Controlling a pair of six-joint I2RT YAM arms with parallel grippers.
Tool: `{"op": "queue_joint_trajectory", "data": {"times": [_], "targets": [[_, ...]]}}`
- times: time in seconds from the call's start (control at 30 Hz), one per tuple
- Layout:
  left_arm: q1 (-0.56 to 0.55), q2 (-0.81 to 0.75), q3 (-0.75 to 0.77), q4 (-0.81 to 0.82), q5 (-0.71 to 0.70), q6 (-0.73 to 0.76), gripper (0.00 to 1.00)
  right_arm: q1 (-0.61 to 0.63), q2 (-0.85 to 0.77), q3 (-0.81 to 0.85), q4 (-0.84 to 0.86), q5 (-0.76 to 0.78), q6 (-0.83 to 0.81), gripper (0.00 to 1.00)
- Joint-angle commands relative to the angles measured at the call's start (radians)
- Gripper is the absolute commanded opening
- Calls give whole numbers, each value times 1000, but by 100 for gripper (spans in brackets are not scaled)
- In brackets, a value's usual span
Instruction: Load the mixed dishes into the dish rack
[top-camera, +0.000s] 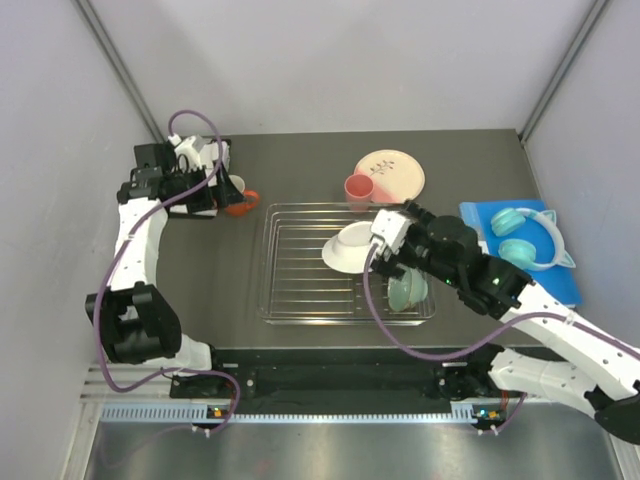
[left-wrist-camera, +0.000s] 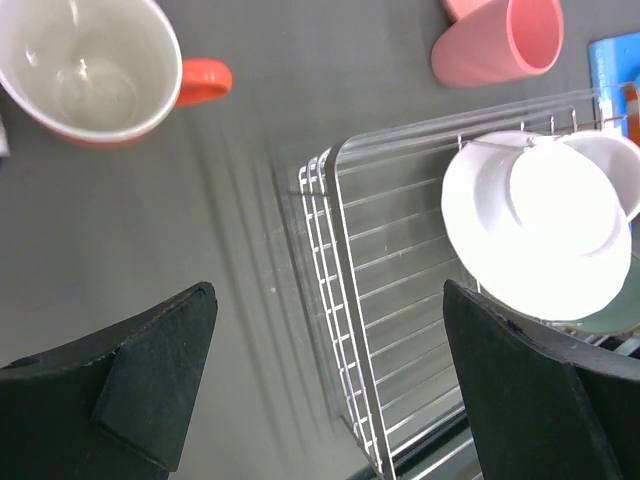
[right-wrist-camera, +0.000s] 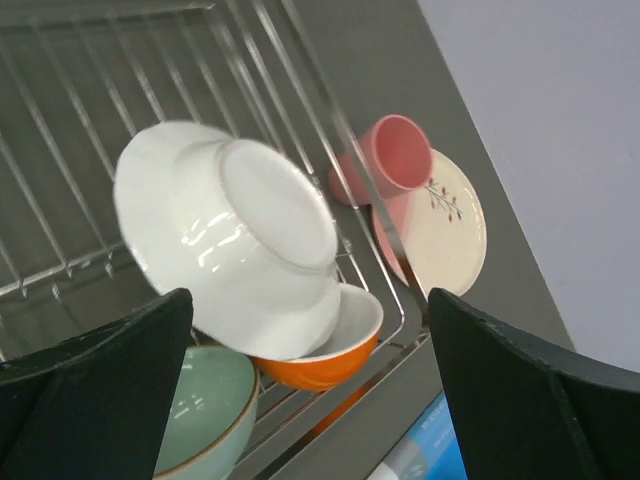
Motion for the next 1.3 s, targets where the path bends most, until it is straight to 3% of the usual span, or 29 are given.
{"op": "queue_joint_trajectory", "data": {"times": [0.0,0.07,0.13,0.3,0.37,0.6,0.9,1.27], "targets": [[2,-23,94,13,23,-2,99,-145,2,118,213,194,267,100],[-5,-6,138,28,40,-32,99,-329,97,251,178,149,448,100],[-15,9,206,42,37,-61,99,-425,210,374,141,81,620,100],[-138,138,437,76,-28,-98,99,-730,504,502,171,-214,927,100],[-207,239,514,83,-60,-118,99,-822,580,508,263,-276,1073,100],[-302,621,830,183,-55,-232,99,-852,920,615,378,-419,1246,100],[-374,980,1100,211,24,-256,99,-882,1083,682,397,-462,1262,100],[-408,1066,999,390,35,-325,99,-893,1276,821,291,-416,1245,100]]}}
